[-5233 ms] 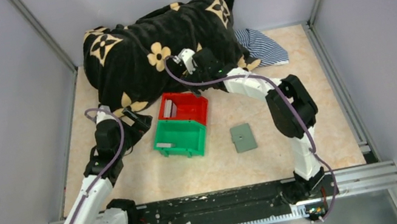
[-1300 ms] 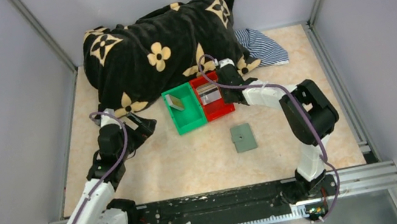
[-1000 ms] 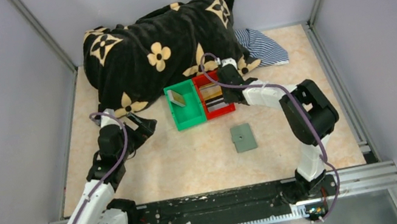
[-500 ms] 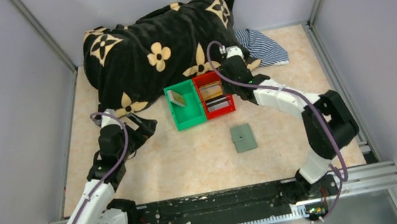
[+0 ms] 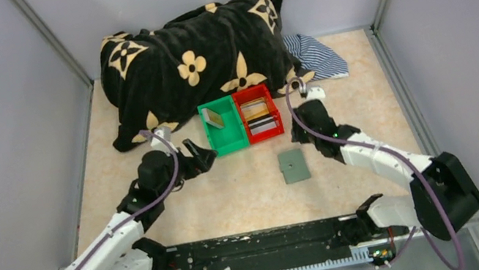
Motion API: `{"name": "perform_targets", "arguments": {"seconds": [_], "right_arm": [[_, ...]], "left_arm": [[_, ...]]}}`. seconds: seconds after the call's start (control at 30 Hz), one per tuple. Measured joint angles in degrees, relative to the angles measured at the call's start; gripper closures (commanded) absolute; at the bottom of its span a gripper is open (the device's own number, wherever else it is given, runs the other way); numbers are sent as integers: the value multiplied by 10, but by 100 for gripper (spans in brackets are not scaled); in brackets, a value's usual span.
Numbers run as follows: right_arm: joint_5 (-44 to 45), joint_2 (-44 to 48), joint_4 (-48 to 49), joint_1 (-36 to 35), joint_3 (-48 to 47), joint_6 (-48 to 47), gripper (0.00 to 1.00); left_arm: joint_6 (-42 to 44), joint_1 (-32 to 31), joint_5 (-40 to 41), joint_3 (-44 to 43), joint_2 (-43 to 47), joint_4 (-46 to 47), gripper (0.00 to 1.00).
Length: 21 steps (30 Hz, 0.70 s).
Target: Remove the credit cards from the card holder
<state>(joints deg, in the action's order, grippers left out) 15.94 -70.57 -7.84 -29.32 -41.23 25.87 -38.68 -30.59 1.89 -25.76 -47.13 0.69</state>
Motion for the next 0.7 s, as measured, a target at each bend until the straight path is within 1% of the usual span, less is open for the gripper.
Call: {"name": "perform_targets", "arguments": {"seconds": [0.1, 0.2, 0.33, 0.43, 0.53, 0.7], "right_arm": [[-2, 39, -9, 0, 64, 19, 63], [-7, 58, -11, 0, 102, 34, 65], [-23, 56, 0, 0, 125, 44, 65], [-33, 43, 16, -2, 135, 46, 67], [-43, 28, 28, -6, 146, 49, 69], [-54, 14, 52, -36, 153, 54, 71]], "left_arm": [[9, -57, -2, 1, -28, 33, 13], [13, -112, 0, 3, -63, 70, 13], [12, -179, 13, 3, -120, 109, 12], [9, -216, 30, 0, -163, 121, 11], [6, -243, 47, -9, -201, 123, 11], [-4, -256, 63, -22, -236, 128, 11]]}}
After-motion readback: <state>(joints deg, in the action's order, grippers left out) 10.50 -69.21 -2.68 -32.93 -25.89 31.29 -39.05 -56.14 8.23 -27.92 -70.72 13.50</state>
